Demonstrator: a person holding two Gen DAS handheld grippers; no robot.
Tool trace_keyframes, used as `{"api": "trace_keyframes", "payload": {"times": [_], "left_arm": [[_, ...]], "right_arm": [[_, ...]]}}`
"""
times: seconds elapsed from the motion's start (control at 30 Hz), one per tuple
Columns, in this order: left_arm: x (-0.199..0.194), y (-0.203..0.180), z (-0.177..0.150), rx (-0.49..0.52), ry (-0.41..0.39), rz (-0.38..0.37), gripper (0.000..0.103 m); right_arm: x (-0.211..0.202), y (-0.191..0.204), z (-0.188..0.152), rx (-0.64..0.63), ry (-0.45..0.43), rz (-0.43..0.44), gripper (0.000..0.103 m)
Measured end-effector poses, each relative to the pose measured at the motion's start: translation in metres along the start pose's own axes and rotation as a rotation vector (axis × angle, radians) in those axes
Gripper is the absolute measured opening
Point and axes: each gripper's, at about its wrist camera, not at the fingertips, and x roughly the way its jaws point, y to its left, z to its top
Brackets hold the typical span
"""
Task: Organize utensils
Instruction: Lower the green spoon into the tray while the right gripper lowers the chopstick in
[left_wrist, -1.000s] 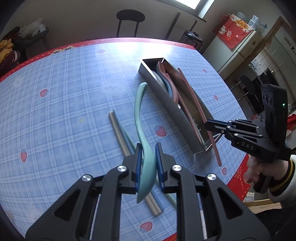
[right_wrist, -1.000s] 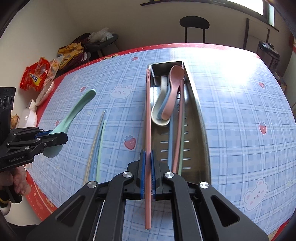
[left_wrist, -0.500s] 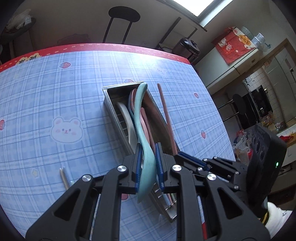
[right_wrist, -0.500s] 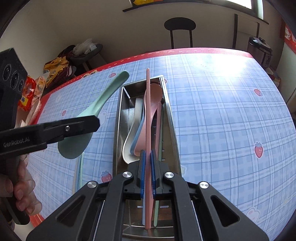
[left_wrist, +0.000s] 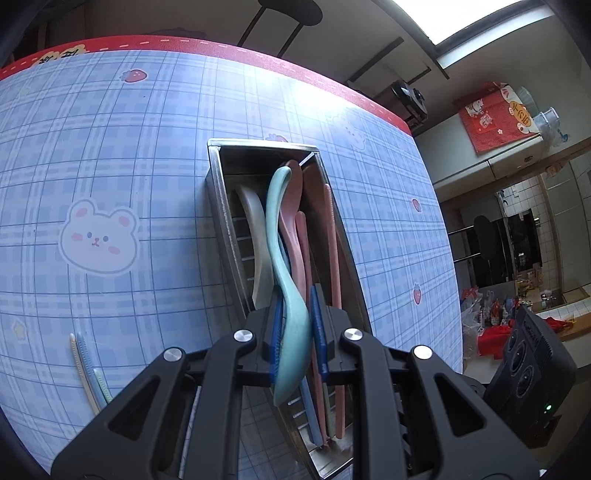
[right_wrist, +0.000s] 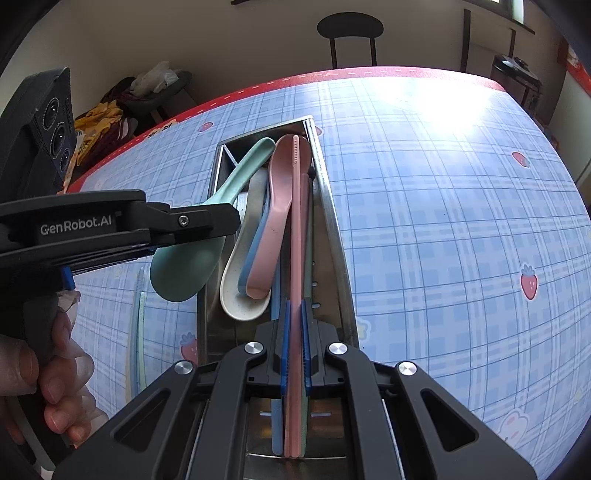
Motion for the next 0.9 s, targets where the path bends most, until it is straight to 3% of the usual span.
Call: {"api": "trace_keyframes", "payload": {"times": [0.3,0.67,0.9], "left_arm": [[0.008,-0.010,0.010,-0.014,-0.025,0.051,0.019],[0.021,-0.015,0.011,0.010,0.010,0.043,0.016],[0.011,-0.022,0.017,0.048,-0.013,0.045,0.017]], "right_arm": [[0.005,-0.002,-0.002,0.006,0.010,0.009,0.006],[0.005,-0.002,-0.005,0.009,0.012,0.008,0.006],[0.003,-0.005,-0.006,0.010,0.021,0.015,0.006]]}}
